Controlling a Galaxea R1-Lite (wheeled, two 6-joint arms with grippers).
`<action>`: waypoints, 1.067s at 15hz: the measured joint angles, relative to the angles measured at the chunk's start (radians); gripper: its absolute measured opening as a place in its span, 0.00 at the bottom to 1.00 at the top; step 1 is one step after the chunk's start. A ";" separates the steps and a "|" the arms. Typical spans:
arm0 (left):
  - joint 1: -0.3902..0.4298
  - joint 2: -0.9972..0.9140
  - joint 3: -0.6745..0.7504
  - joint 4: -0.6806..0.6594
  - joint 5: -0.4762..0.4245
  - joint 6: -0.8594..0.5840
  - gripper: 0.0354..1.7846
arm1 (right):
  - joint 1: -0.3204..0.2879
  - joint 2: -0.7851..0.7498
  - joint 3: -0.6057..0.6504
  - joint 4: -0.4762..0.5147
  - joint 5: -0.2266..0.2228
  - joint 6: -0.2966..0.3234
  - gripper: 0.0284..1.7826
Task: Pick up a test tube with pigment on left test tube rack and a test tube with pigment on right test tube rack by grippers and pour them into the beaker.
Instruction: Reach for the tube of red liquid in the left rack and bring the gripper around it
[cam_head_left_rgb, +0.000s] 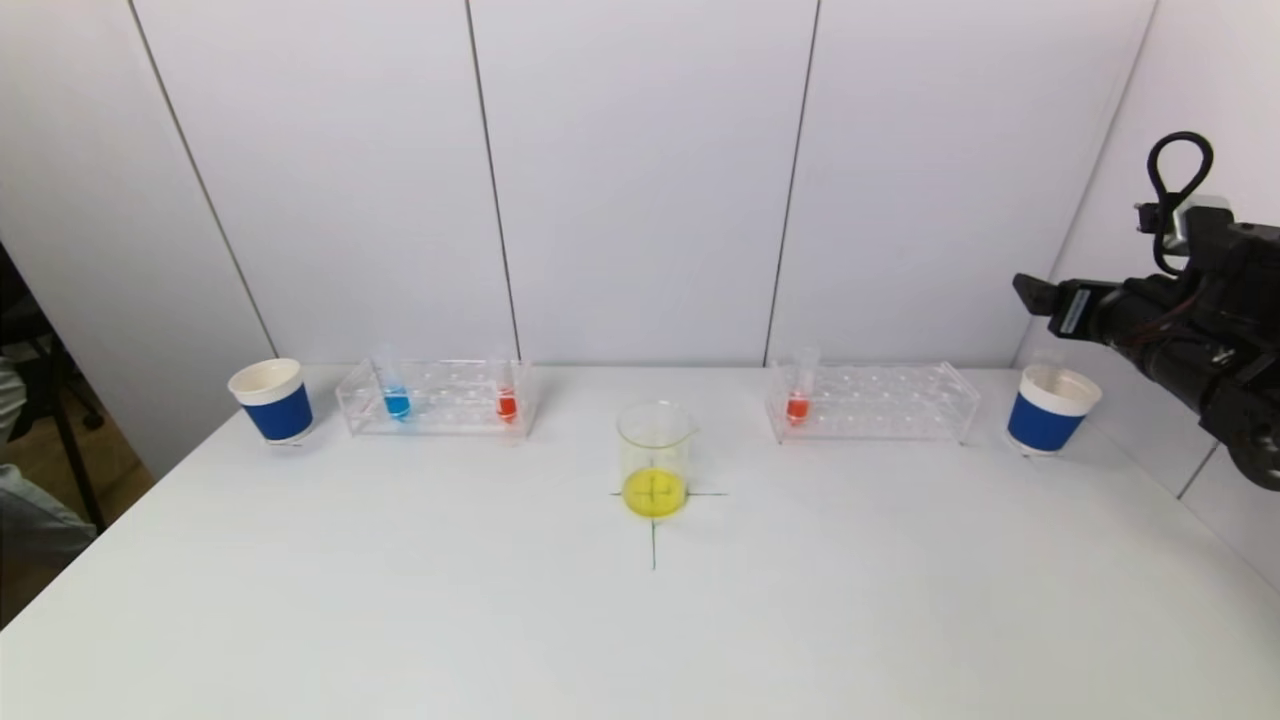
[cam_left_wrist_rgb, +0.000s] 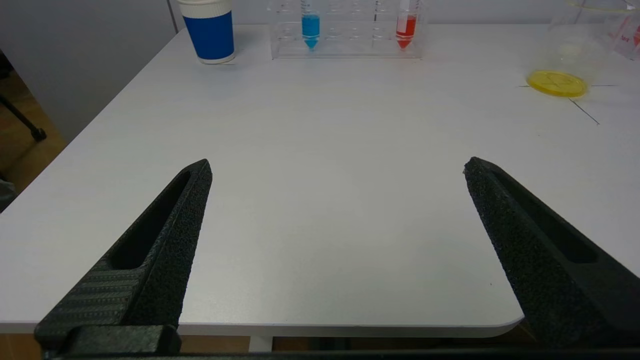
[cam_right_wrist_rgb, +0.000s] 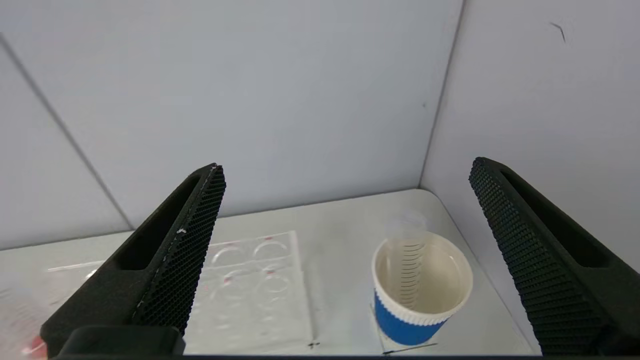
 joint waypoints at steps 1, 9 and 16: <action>0.000 0.000 0.000 0.000 0.000 0.000 0.99 | 0.018 -0.051 0.037 0.000 -0.001 0.000 0.99; 0.000 0.000 0.000 0.000 0.000 0.000 0.99 | 0.128 -0.514 0.388 0.013 -0.013 0.000 0.99; 0.000 0.000 0.000 0.000 0.000 0.000 0.99 | 0.134 -0.887 0.618 0.032 -0.103 -0.015 0.99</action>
